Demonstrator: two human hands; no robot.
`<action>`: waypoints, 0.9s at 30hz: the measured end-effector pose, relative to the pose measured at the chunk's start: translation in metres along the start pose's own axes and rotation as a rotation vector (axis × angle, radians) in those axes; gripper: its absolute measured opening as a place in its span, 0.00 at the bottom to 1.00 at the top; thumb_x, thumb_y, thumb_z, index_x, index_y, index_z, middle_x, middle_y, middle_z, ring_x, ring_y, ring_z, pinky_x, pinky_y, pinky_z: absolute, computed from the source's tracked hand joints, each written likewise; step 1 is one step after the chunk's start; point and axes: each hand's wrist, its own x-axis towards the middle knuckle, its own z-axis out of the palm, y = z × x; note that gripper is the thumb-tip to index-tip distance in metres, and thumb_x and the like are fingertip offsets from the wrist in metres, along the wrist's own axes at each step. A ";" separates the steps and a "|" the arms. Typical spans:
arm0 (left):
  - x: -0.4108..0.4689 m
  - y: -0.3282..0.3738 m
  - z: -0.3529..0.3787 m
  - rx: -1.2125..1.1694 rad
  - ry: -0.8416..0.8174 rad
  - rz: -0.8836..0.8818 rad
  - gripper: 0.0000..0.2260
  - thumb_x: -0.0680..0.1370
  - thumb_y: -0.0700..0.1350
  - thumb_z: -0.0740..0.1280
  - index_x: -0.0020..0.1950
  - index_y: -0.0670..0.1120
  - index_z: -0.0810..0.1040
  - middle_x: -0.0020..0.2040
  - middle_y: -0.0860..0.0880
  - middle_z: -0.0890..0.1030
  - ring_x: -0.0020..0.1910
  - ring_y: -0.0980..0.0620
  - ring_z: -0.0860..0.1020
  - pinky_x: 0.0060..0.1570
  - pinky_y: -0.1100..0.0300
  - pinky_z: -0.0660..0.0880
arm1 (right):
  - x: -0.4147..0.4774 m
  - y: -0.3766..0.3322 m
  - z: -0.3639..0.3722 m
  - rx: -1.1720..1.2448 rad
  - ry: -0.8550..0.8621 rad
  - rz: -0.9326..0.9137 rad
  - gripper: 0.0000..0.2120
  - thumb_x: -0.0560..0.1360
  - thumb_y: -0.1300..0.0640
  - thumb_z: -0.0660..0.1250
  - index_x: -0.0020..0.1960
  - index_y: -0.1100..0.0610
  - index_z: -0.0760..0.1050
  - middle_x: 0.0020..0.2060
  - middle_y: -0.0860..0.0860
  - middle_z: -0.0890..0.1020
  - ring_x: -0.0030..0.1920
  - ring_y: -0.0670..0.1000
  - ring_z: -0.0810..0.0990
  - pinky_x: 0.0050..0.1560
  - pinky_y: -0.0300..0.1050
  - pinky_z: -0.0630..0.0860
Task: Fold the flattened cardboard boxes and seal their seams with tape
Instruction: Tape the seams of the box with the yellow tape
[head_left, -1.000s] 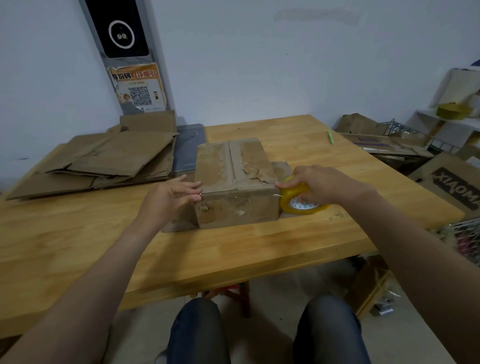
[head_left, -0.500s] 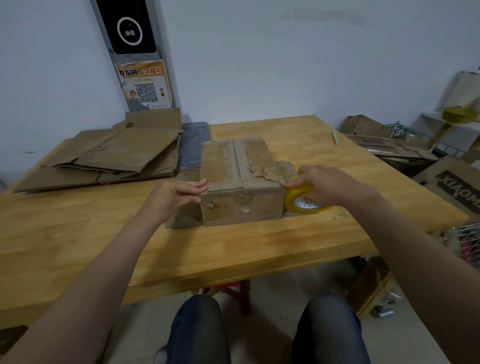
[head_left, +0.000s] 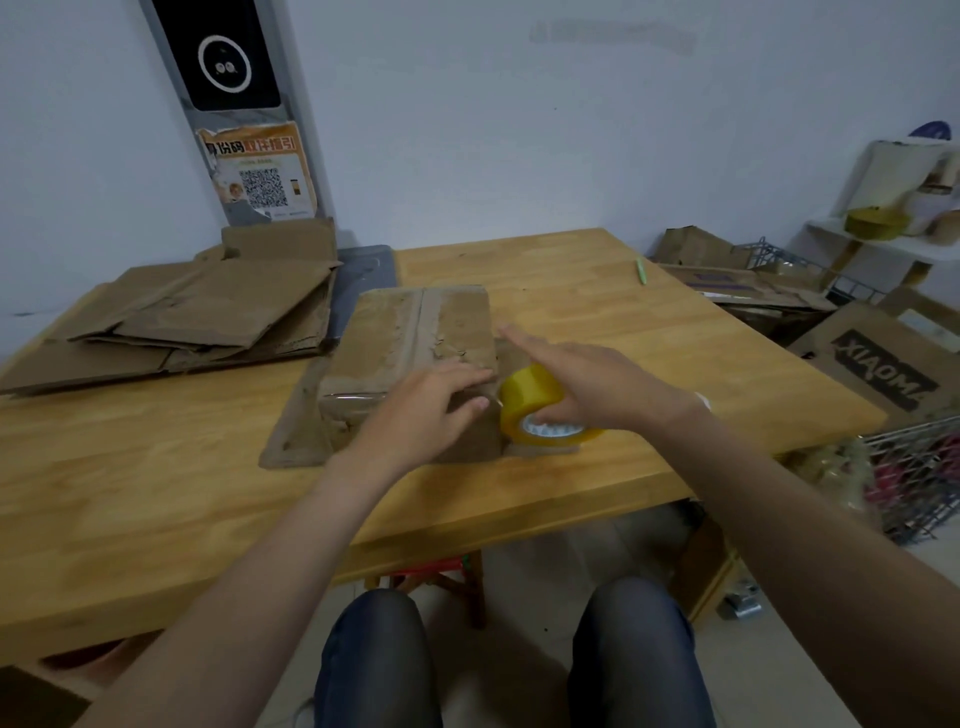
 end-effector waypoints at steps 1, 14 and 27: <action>0.001 0.003 0.005 -0.013 0.020 -0.030 0.17 0.82 0.50 0.69 0.71 0.52 0.78 0.72 0.55 0.77 0.74 0.54 0.70 0.71 0.56 0.65 | -0.001 -0.005 0.003 0.024 0.012 -0.024 0.55 0.73 0.45 0.76 0.80 0.36 0.36 0.69 0.53 0.76 0.59 0.55 0.78 0.49 0.49 0.77; -0.013 -0.009 0.025 -0.083 0.162 -0.113 0.09 0.80 0.49 0.72 0.57 0.47 0.84 0.72 0.52 0.77 0.76 0.51 0.68 0.79 0.50 0.58 | -0.031 0.013 0.035 0.578 0.258 -0.031 0.26 0.69 0.49 0.81 0.63 0.50 0.76 0.60 0.35 0.77 0.62 0.37 0.75 0.58 0.39 0.73; -0.003 0.016 0.044 0.059 0.414 -0.262 0.12 0.73 0.53 0.77 0.40 0.52 0.75 0.49 0.53 0.84 0.69 0.43 0.75 0.77 0.44 0.54 | -0.019 0.014 0.029 0.094 0.188 -0.005 0.26 0.73 0.46 0.77 0.69 0.43 0.74 0.60 0.43 0.78 0.61 0.48 0.72 0.51 0.45 0.70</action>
